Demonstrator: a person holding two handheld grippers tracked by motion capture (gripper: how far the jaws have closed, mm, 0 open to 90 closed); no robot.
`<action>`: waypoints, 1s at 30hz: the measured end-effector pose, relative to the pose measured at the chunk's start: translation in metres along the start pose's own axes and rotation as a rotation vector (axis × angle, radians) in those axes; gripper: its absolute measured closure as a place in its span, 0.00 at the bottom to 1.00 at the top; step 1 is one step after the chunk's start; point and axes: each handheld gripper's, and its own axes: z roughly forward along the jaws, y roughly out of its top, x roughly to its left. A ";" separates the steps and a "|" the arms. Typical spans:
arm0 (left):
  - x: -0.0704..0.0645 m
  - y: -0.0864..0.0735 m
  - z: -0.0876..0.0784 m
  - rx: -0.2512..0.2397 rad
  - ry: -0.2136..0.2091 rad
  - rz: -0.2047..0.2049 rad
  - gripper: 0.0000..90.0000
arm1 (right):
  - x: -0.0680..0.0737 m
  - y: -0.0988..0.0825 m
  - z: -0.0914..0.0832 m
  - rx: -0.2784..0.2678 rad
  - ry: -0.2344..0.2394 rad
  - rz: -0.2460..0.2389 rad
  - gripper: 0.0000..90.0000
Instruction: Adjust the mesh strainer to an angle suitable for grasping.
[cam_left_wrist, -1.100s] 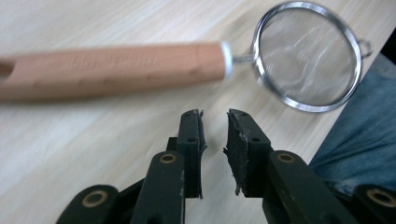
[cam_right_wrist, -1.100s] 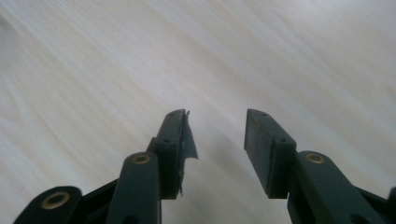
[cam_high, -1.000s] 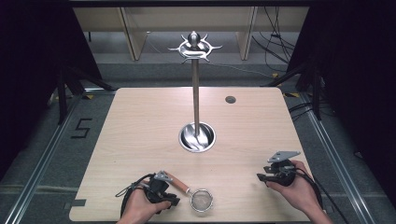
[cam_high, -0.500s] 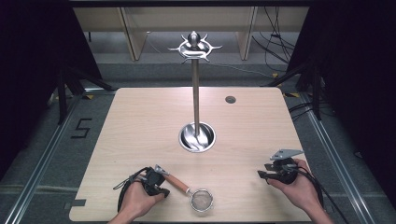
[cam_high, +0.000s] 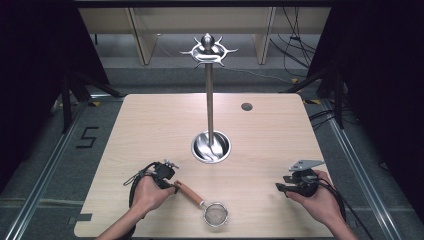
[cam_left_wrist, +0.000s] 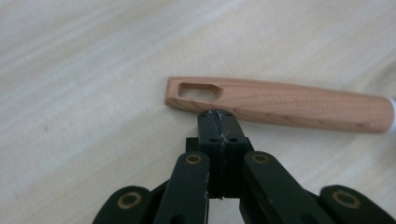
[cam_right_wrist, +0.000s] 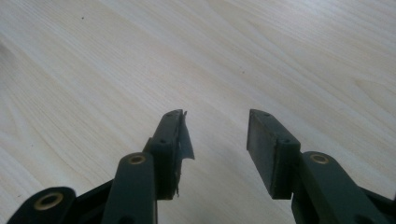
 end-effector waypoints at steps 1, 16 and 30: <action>0.000 0.003 0.001 -0.002 0.009 -0.009 0.99 | 0.000 0.000 0.000 0.000 0.000 0.007 0.63; -0.015 0.051 0.020 -0.004 0.036 0.030 0.99 | -0.001 0.000 0.000 0.000 0.002 0.010 0.63; -0.045 0.082 0.041 0.004 0.041 0.074 0.99 | -0.001 -0.001 0.000 0.001 0.003 0.009 0.63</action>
